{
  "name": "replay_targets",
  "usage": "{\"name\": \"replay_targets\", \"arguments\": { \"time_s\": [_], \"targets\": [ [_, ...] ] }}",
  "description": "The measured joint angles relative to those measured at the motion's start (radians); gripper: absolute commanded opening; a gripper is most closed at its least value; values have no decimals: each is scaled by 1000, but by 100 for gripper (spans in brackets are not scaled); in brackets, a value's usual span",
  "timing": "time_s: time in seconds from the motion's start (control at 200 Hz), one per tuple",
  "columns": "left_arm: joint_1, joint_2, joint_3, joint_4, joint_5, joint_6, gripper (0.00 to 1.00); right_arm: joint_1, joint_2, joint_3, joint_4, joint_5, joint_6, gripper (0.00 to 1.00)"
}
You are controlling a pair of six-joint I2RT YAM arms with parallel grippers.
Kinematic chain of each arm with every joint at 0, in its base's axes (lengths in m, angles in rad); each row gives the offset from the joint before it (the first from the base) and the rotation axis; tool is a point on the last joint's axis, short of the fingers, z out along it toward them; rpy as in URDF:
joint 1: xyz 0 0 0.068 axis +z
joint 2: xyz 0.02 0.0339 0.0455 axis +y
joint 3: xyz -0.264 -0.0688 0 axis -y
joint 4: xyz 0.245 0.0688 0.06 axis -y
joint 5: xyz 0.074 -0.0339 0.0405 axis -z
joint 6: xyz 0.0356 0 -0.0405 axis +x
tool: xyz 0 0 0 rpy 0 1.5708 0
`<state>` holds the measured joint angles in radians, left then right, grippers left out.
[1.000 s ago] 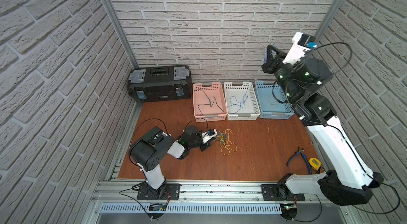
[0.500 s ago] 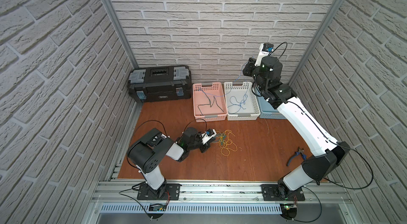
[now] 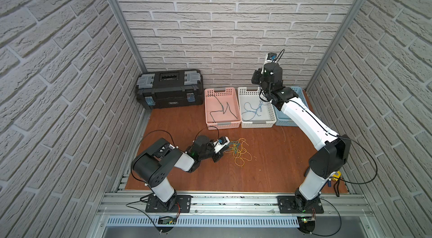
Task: Untangle and sort cables by color
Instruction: Place the cable in the bin.
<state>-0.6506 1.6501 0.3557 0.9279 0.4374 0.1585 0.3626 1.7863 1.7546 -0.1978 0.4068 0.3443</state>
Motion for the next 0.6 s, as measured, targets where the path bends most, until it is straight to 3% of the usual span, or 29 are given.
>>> {"name": "replay_targets", "arguments": {
  "time_s": [0.165, 0.255, 0.325, 0.46, 0.6],
  "targets": [
    [-1, 0, -5, 4, -6, -11, 0, -45, 121, -28, -31, -49, 51, 5],
    [-2, 0, -11, 8, -10, -20, 0, -62, 178, -21, -76, -75, 76, 29],
    [-3, 0, -14, 8, -14, -26, 0, -71, 222, 18, -145, -95, 83, 41],
    [-7, -1, -15, 7, -22, -45, 0, -74, 277, 134, -295, -98, 89, 49],
    [-16, -16, -15, 0, -35, -64, 0, -74, 231, 135, -428, -113, 93, 53]
  ]
}}
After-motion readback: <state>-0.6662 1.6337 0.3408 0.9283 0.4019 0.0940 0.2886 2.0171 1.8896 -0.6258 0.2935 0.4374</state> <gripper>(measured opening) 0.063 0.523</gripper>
